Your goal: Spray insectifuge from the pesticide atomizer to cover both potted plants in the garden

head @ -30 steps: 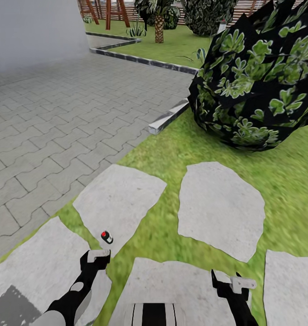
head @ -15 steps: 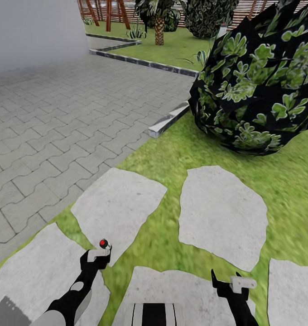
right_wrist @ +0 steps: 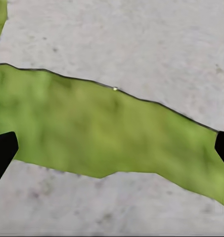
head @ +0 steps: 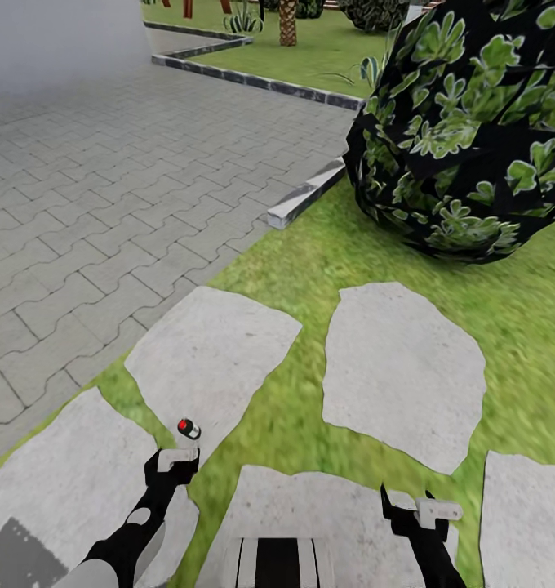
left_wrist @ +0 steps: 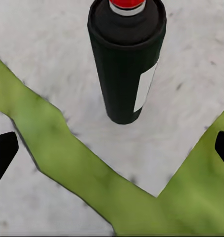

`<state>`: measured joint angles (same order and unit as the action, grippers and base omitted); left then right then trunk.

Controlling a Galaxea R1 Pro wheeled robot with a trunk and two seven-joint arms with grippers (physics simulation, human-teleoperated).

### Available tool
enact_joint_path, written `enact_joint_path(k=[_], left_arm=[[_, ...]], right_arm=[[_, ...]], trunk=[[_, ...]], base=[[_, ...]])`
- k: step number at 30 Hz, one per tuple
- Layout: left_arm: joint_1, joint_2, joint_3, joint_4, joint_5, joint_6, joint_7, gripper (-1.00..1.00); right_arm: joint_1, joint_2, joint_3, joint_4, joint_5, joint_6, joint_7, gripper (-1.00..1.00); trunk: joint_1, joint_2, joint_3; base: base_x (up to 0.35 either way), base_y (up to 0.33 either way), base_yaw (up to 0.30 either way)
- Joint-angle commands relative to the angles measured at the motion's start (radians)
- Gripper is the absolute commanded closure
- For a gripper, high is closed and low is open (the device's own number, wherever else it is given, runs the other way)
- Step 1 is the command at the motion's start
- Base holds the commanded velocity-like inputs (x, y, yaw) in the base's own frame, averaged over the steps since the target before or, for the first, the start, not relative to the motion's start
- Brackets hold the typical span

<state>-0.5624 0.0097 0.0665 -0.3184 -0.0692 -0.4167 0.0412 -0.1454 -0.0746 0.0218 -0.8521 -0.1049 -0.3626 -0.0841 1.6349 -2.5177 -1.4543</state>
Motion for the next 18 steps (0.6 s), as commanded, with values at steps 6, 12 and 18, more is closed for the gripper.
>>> enact_joint_path(k=[6,12,18], left_arm=[[-0.001,0.0,0.003,0.002,-0.007,-0.004,0.003,-1.0],[-0.001,0.0,0.004,0.0,-0.007,-0.004,0.003,-1.0],[-0.001,0.0,0.004,0.001,-0.007,-0.004,0.003,-1.0]], right_arm=[[0.0,-0.001,0.003,0.002,-0.01,-0.004,0.0,-1.0],[0.0,-0.001,0.003,0.002,-0.01,-0.003,0.0,-1.0],[0.0,-0.001,0.003,0.002,-0.01,-0.003,0.0,-1.0]], trunk=[[0.0,0.0,-0.003],[0.0,0.0,-0.004],[0.0,0.0,-0.004]], base=[[0.0,0.0,0.0],[0.197,0.0,0.0],[0.043,0.0,0.0]])
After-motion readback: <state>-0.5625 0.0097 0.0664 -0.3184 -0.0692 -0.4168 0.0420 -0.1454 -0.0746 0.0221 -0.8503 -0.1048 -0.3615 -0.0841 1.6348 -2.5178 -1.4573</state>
